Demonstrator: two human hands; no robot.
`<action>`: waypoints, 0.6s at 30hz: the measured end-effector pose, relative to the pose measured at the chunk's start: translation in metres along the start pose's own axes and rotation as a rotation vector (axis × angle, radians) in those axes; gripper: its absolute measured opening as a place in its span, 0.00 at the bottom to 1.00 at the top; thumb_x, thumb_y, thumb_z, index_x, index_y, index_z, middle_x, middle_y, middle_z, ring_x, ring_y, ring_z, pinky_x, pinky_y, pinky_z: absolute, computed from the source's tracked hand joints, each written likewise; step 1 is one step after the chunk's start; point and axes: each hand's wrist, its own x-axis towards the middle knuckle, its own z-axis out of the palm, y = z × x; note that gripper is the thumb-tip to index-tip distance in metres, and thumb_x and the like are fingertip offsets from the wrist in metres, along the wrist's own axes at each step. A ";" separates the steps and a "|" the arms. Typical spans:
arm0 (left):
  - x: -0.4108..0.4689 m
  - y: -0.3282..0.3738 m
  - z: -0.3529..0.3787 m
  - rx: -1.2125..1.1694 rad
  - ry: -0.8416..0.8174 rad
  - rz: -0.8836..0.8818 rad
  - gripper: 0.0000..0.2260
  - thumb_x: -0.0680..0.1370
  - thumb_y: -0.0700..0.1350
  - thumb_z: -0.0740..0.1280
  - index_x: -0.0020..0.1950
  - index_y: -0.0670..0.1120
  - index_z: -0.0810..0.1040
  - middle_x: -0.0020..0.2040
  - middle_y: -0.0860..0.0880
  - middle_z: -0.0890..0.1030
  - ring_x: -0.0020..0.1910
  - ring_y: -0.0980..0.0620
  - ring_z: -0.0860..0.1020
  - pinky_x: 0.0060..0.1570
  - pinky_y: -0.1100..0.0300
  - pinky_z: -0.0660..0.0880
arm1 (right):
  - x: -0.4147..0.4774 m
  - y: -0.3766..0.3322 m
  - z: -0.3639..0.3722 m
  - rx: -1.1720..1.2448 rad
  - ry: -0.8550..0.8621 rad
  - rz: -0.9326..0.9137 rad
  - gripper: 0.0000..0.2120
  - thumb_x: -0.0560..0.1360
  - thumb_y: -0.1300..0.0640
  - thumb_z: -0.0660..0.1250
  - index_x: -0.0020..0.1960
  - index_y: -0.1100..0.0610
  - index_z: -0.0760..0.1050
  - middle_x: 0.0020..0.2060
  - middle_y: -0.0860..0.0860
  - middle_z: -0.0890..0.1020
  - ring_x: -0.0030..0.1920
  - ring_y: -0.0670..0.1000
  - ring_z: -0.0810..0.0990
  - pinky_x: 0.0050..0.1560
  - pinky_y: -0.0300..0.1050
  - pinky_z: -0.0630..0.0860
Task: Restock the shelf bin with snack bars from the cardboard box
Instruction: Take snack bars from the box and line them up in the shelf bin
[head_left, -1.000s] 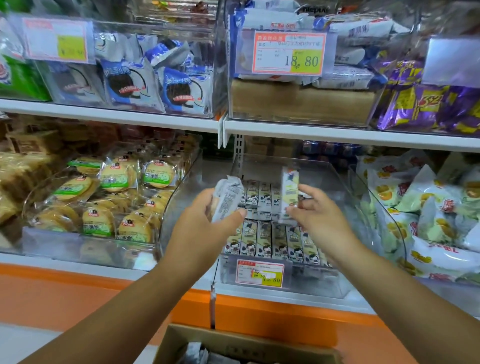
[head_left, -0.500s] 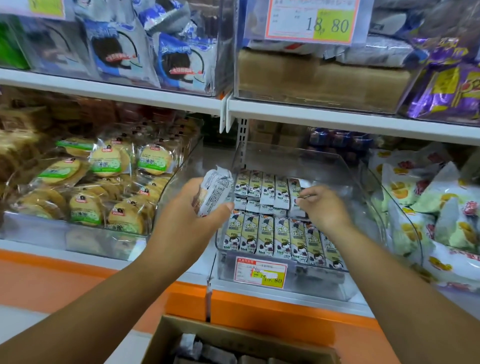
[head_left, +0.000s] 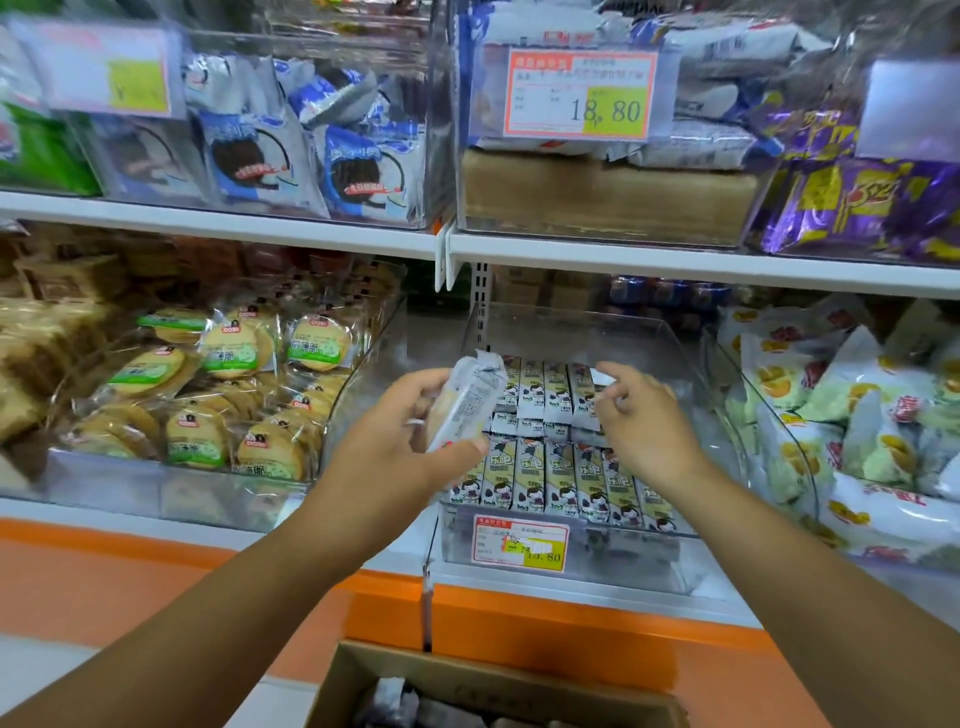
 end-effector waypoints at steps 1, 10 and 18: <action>-0.001 0.000 0.002 -0.014 -0.020 -0.023 0.20 0.74 0.41 0.74 0.58 0.61 0.74 0.51 0.54 0.84 0.47 0.53 0.84 0.37 0.59 0.81 | -0.009 -0.007 -0.005 0.082 0.001 -0.025 0.18 0.80 0.56 0.58 0.70 0.49 0.68 0.48 0.43 0.77 0.58 0.51 0.74 0.55 0.46 0.71; -0.014 0.015 0.022 -0.057 -0.290 -0.164 0.09 0.82 0.46 0.62 0.61 0.52 0.78 0.49 0.52 0.87 0.48 0.57 0.84 0.48 0.60 0.81 | -0.072 -0.050 -0.035 0.539 -0.241 -0.144 0.13 0.77 0.50 0.65 0.59 0.35 0.74 0.49 0.44 0.83 0.47 0.41 0.82 0.46 0.38 0.76; -0.018 0.010 0.021 -0.151 -0.300 -0.235 0.11 0.80 0.41 0.65 0.60 0.53 0.78 0.56 0.49 0.84 0.51 0.50 0.85 0.53 0.50 0.81 | -0.075 -0.054 -0.035 0.632 -0.236 -0.139 0.12 0.77 0.58 0.66 0.57 0.45 0.78 0.44 0.50 0.83 0.42 0.44 0.81 0.42 0.40 0.75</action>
